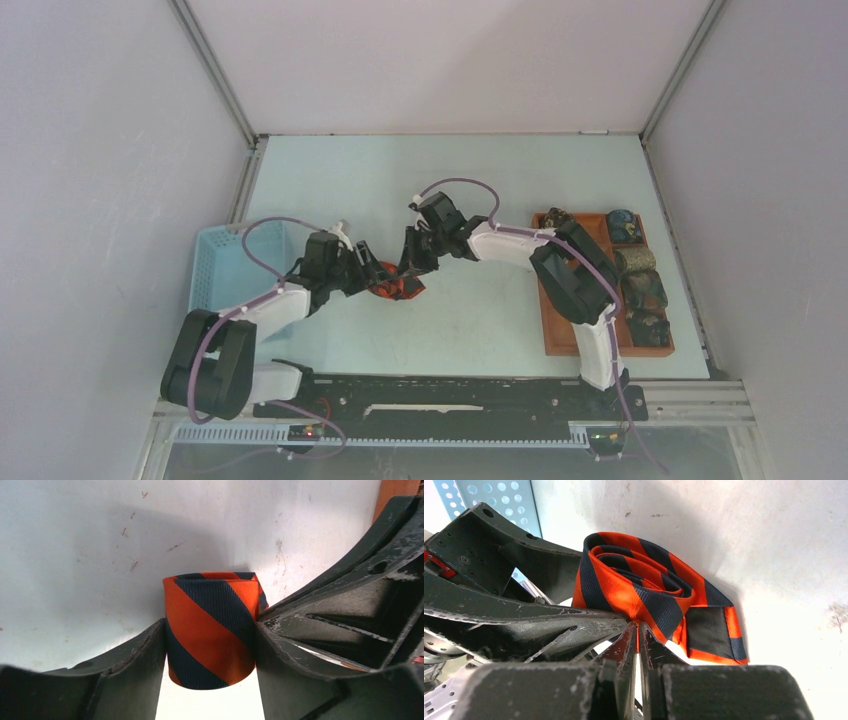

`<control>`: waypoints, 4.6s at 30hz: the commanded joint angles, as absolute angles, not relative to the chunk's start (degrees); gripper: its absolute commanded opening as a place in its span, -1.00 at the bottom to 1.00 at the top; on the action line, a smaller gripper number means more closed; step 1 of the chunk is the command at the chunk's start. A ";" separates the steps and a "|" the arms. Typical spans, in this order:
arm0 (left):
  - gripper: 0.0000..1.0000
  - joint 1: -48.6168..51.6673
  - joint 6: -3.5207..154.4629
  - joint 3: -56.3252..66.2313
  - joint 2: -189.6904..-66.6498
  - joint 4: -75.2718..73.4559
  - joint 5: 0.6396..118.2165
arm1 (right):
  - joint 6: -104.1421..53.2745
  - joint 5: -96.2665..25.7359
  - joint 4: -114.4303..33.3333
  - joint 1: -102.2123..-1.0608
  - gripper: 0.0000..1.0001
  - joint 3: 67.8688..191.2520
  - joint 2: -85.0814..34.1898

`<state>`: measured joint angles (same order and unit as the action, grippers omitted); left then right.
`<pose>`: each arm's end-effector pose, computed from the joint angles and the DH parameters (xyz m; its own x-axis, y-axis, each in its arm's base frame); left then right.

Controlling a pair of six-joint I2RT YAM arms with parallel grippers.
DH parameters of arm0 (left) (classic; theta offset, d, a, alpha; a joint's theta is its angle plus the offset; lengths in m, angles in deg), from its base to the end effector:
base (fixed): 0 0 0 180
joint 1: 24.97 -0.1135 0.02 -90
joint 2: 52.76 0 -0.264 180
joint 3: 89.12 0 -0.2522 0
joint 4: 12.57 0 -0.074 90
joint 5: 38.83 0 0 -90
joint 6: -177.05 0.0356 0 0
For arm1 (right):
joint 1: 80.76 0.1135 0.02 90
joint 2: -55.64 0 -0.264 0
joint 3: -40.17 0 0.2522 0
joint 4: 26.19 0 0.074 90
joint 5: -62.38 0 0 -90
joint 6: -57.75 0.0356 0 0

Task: Roll the ties
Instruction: Roll the tie at the center of the board, then pick up the tie at the center of the board.

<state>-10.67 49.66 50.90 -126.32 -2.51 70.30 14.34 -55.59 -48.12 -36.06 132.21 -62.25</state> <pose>0.2232 -0.0689 0.1529 -0.8126 -0.3849 -0.4377 -0.0381 0.7844 -0.6191 0.3019 0.3223 0.1588 -0.9758 -0.0630 -0.2095 -0.1985 0.6575 0.7269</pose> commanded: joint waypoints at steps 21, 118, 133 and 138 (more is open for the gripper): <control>0.16 3.67 59.55 38.72 -124.04 17.30 46.25 | 9.93 -52.64 -47.22 -41.44 0.23 119.41 -48.62; 0.26 19.15 59.84 30.42 -128.44 27.57 31.57 | 26.14 -66.74 -15.11 -39.94 -0.64 116.59 -50.53; 0.54 18.58 60.34 26.42 -127.56 33.89 27.16 | 21.86 -61.07 -24.01 -40.51 -0.63 116.59 -52.02; 0.72 14.48 60.15 26.45 -124.67 35.07 28.98 | 21.78 -60.05 -23.82 -40.20 -0.58 116.59 -54.94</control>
<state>17.64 60.11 28.35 -128.31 33.31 29.78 23.06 -62.04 -23.18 -40.45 114.61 -52.48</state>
